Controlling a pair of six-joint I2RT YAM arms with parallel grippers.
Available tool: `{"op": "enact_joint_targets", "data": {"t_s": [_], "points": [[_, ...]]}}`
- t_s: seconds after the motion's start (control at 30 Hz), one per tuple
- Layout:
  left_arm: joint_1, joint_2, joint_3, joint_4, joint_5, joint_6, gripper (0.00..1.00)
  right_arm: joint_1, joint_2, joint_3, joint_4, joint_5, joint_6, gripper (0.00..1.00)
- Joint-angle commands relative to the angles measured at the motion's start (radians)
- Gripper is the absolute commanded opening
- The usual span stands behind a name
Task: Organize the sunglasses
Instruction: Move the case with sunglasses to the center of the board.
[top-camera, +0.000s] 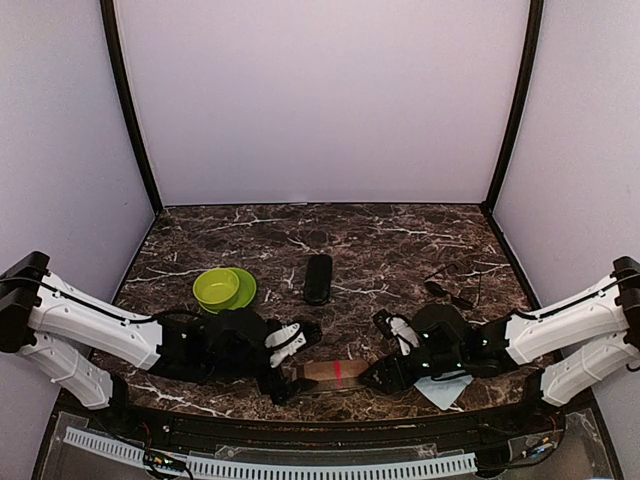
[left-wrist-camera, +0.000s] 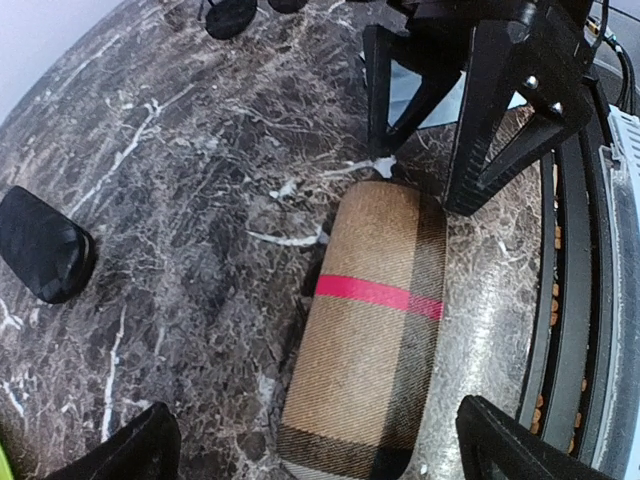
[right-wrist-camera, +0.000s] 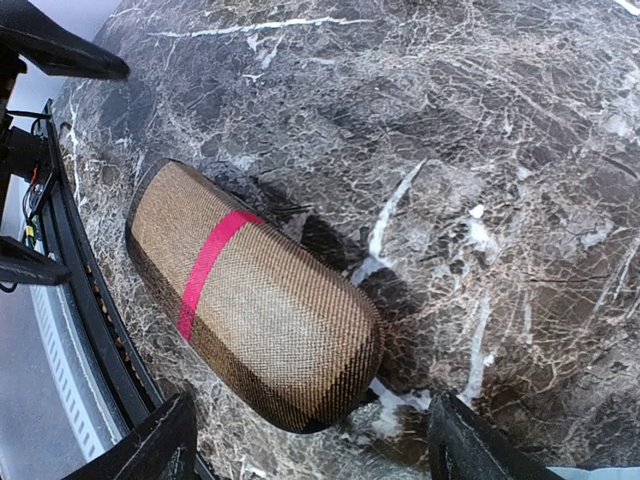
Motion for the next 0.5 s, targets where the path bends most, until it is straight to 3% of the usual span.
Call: {"op": "enact_joint_targets", "data": {"t_s": [0.0,0.27,0.47], "points": [[0.026,0.073,0.089,-0.148,0.167,0.021,0.99,0.004,-0.042,0.012,-0.021,0.035,-0.003,0.80],[0.049,0.234,0.245,-0.272,0.235,0.167,0.99,-0.013,-0.073,0.030,-0.065,0.038,-0.015,0.81],[0.052,0.350,0.345,-0.320,0.177,0.216,0.99,-0.038,-0.094,0.029,-0.083,0.034,-0.022,0.81]]}}
